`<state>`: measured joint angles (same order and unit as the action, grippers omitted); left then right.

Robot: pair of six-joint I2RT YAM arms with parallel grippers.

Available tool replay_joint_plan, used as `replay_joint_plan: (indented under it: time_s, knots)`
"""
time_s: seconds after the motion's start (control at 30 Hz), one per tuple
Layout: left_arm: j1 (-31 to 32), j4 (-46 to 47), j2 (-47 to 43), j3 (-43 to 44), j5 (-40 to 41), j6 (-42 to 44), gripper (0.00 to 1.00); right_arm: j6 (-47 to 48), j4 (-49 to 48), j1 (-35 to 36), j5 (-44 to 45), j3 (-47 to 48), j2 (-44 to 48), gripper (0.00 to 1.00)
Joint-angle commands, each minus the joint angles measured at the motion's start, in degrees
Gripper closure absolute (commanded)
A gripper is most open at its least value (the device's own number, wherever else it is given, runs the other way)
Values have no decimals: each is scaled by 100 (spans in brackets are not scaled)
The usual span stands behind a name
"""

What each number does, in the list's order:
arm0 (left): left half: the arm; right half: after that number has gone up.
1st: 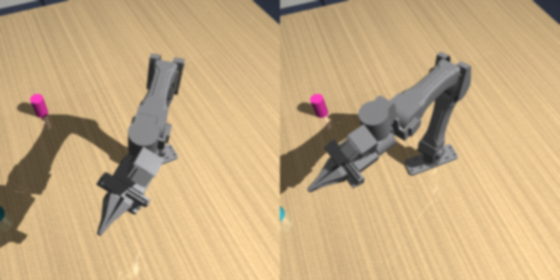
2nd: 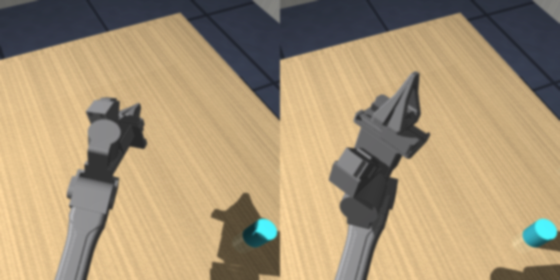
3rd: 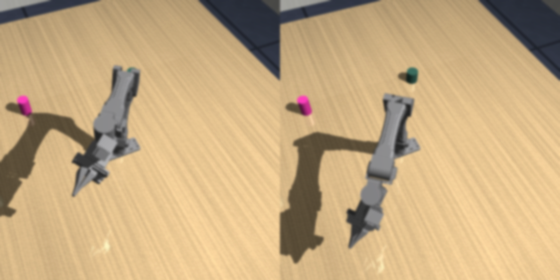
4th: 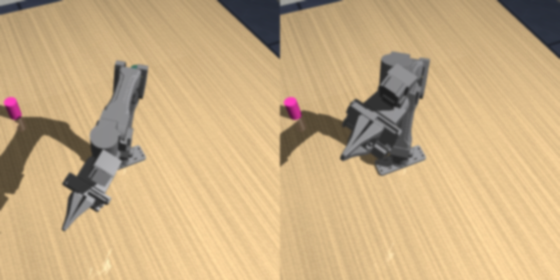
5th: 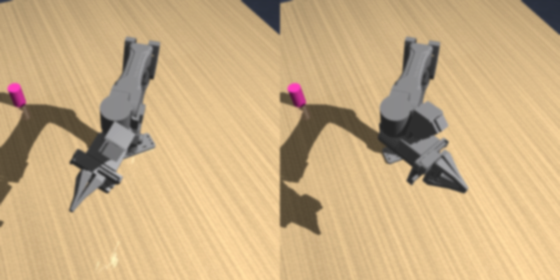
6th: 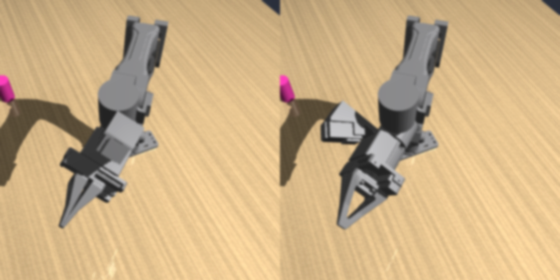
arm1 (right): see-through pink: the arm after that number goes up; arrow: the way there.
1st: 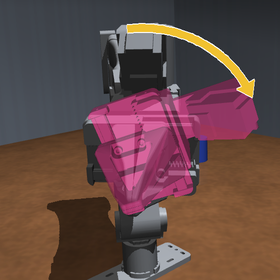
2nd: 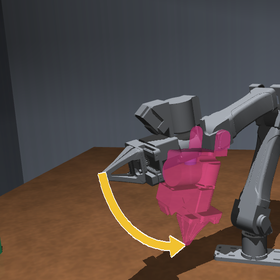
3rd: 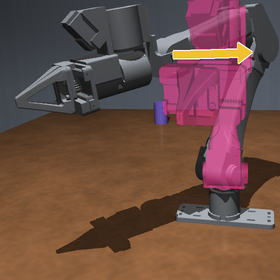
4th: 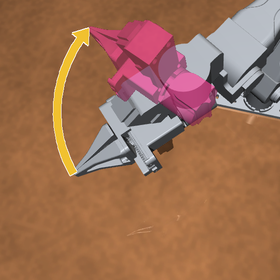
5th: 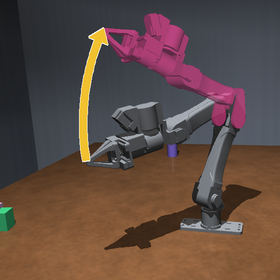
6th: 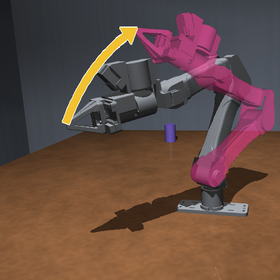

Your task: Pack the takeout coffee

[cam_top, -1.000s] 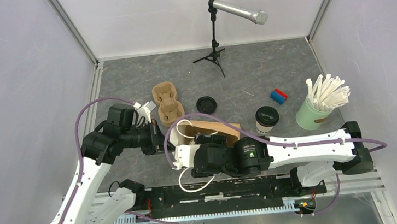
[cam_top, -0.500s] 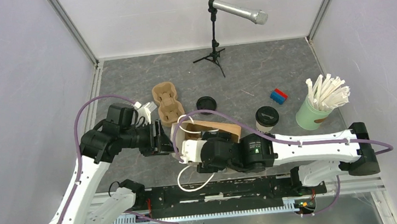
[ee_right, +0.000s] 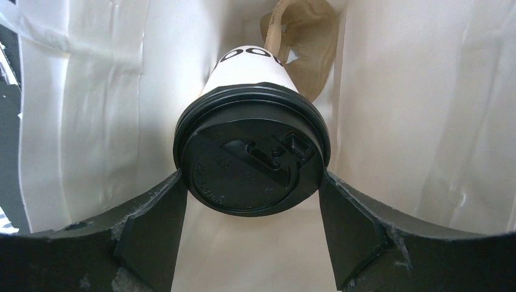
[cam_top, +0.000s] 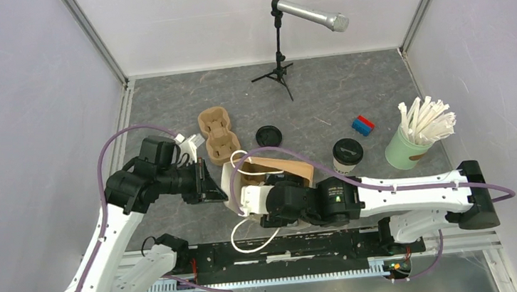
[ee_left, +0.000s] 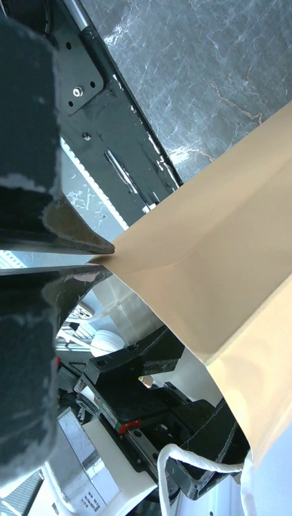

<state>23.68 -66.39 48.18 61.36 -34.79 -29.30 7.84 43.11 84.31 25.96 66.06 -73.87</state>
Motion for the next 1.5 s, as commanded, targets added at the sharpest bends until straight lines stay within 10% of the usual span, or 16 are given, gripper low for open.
replay_joint_plan:
  time_s: [0.0, 1.47]
  knots:
    - [31, 71, -79, -7, -315, 122, 84, 167, -243, -3, -60, 258, -166, 40]
    - [36, -227, -67, -61, -638, 720, 92, 500, 233, -763, -148, 325, -653, 40]
